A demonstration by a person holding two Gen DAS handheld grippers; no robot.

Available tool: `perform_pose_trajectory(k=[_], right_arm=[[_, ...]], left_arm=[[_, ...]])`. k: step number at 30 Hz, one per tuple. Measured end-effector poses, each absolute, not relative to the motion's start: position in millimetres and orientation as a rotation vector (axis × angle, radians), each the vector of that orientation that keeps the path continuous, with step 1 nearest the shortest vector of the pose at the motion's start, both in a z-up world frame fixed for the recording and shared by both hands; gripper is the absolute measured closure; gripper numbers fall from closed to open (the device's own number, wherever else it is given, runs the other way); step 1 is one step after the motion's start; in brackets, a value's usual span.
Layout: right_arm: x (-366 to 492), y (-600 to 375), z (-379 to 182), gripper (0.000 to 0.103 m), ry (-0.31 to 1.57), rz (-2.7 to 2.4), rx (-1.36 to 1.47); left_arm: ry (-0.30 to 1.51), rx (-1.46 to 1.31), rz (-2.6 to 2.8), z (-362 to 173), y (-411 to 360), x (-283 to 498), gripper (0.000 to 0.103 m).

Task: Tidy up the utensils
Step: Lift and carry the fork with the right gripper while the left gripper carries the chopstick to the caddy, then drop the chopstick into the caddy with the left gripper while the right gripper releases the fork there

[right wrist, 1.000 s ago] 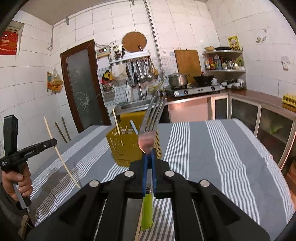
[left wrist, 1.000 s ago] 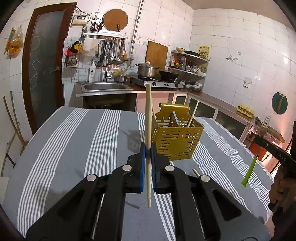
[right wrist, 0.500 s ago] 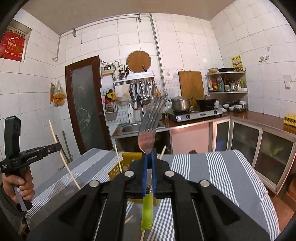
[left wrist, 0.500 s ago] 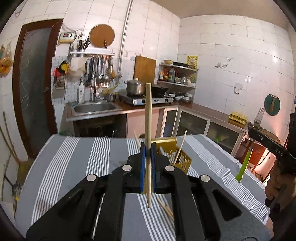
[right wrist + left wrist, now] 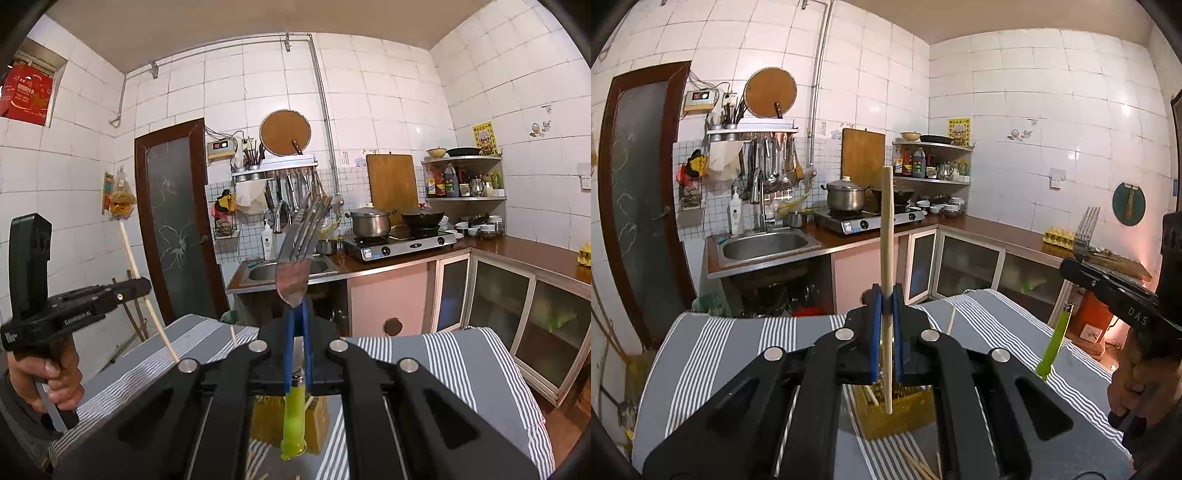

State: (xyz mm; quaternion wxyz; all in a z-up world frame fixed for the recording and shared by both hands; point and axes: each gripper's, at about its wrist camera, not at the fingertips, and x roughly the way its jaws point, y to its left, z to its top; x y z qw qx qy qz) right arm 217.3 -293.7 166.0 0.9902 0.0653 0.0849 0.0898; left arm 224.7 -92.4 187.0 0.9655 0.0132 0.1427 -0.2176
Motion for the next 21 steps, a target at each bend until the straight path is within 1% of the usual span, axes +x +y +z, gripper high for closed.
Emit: perform_pose_trajectory(k=[7,21], right_arm=[[257,-275,167,0.099,0.177,0.189,0.102],[317,-258,128,0.099,0.237,0.163,0.103]], left_arm=[[0.295,0.007,-0.423,182,-105,261,0.099],[0.350,-0.007,-0.374,140,-121,307,0.099]])
